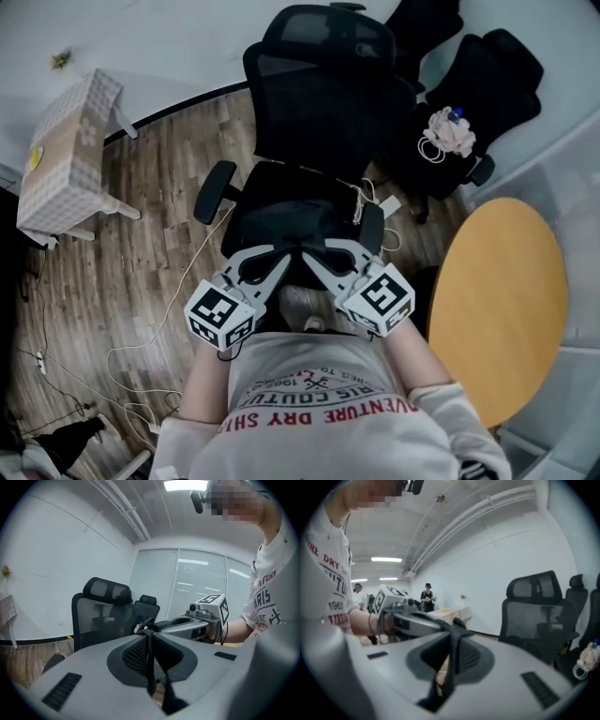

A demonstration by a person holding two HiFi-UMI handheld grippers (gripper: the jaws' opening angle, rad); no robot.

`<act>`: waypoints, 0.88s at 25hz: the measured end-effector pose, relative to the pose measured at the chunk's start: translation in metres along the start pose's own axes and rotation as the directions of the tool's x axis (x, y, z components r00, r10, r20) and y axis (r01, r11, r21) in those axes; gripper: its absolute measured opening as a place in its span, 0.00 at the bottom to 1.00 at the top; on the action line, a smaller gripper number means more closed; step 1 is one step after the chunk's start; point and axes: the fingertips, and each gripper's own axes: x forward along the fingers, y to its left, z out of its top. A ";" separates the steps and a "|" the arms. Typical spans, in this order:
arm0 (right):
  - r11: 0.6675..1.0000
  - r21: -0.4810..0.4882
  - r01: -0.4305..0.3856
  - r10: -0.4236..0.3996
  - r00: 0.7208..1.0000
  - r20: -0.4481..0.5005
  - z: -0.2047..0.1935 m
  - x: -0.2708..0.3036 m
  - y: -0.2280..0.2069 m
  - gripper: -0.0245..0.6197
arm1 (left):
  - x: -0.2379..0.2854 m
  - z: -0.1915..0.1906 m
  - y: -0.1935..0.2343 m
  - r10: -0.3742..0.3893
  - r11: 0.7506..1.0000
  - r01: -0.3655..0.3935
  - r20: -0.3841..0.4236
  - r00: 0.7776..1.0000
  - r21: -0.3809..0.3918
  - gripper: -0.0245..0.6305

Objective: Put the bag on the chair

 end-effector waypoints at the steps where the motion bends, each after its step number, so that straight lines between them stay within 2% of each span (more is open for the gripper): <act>1: 1.000 0.005 0.017 -0.017 1.000 0.004 0.004 0.007 -0.013 0.11 | 0.009 0.005 0.012 -0.011 1.000 0.011 0.000 1.000 0.001 0.12; 7: 0.992 0.055 0.117 -0.117 0.993 0.003 0.017 0.053 -0.083 0.11 | 0.058 0.020 0.080 -0.124 0.991 0.127 -0.073 0.990 0.032 0.12; 14: 0.964 0.125 0.236 -0.231 0.972 -0.050 0.026 0.091 -0.143 0.11 | 0.102 0.034 0.139 -0.273 0.959 0.281 -0.161 0.949 0.032 0.13; 22: 0.930 0.192 0.312 -0.293 0.948 -0.120 0.005 0.118 -0.190 0.11 | 0.142 0.019 0.180 -0.339 0.937 0.348 -0.235 0.911 -0.002 0.13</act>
